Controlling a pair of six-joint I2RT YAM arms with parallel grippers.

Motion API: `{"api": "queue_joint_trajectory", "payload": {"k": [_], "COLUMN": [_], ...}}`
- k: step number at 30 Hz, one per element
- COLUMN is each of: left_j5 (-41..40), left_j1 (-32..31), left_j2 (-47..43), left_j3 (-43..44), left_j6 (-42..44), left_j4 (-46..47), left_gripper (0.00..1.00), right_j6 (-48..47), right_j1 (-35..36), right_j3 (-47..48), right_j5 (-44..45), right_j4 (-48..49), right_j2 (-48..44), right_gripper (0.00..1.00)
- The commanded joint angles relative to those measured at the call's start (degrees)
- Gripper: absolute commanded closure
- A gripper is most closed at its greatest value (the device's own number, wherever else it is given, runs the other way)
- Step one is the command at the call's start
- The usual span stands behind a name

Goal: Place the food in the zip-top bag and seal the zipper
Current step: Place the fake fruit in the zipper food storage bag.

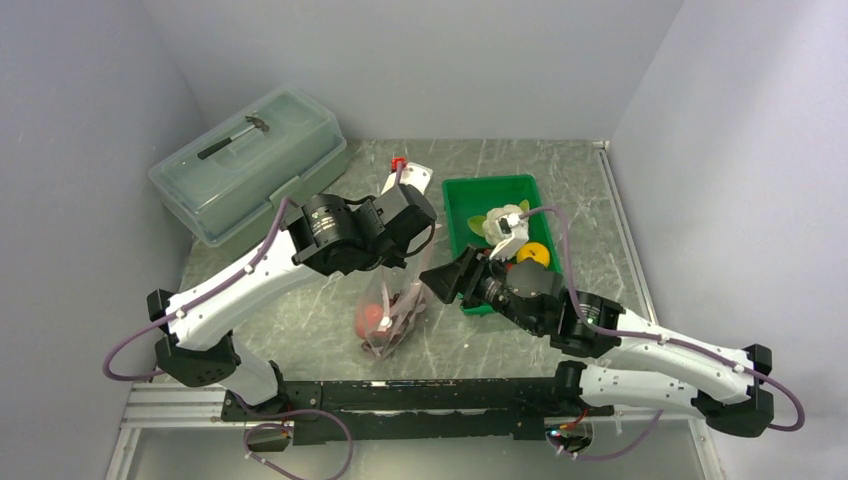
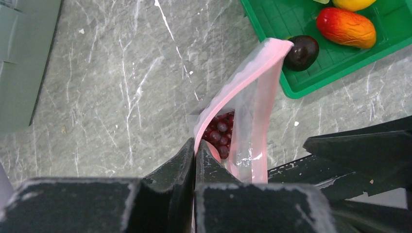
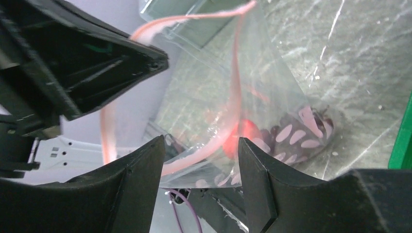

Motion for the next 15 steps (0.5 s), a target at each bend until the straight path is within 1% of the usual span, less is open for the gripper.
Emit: {"api": "queue_joint_trajectory", "payload": {"k": [1,10,15], "left_j5": [0.2,1.1,1.3], "left_j1": [0.2,0.2,0.2], "left_j2": [-2.0,-2.9,-3.4], "left_j3": [0.1,-1.0,-1.4], "left_j6": [0.2,-0.1,0.1], "left_j4": [2.3,2.9,3.0], "left_gripper": [0.92,0.93,0.92], "right_j6": [5.9,9.3,10.1], "right_j1": [0.2,0.2,0.1], "right_j3": [0.3,3.3,3.4], "right_j5": [2.6,1.8,1.9], "right_j4": [-3.0,-2.6,-0.8], "right_j2": [2.1,8.3,9.7], "right_gripper": [0.41,0.46,0.51]}}
